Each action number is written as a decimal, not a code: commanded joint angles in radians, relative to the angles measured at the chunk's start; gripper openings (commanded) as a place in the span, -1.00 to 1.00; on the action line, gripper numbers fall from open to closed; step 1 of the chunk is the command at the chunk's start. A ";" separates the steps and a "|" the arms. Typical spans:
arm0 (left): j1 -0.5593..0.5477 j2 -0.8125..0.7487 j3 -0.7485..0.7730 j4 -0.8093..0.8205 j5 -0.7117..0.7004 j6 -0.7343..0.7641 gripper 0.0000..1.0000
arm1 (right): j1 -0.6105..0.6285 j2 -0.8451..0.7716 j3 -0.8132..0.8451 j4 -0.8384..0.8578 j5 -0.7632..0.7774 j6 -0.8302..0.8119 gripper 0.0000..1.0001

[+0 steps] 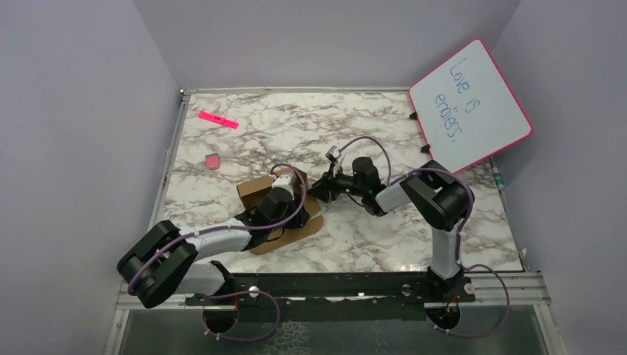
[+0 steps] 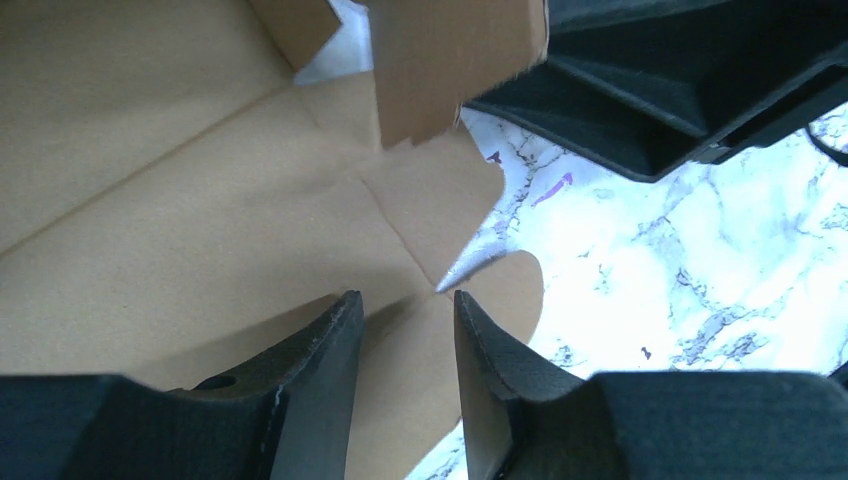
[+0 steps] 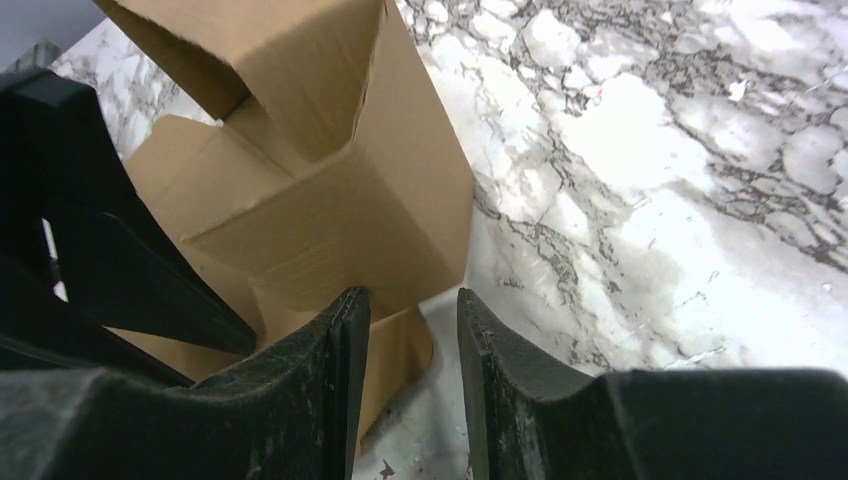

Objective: Fold the paper box

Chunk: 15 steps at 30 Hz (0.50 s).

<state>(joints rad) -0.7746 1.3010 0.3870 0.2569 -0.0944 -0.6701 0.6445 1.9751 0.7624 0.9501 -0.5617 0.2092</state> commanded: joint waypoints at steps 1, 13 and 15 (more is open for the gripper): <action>-0.008 -0.086 0.015 -0.099 -0.006 0.010 -0.15 | 0.011 0.022 -0.017 0.059 0.016 -0.017 -0.14; -0.007 -0.293 0.185 -0.408 -0.066 0.139 0.12 | 0.012 0.028 0.005 0.048 -0.019 -0.033 -0.14; -0.003 -0.325 0.235 -0.477 -0.138 0.164 0.12 | 0.012 0.026 0.008 0.042 -0.021 -0.039 -0.14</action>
<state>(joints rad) -0.7795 1.0489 0.5175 -0.0563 -0.1131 -0.5835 0.6491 1.9862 0.7513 0.9672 -0.5644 0.2016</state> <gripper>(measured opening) 0.556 0.429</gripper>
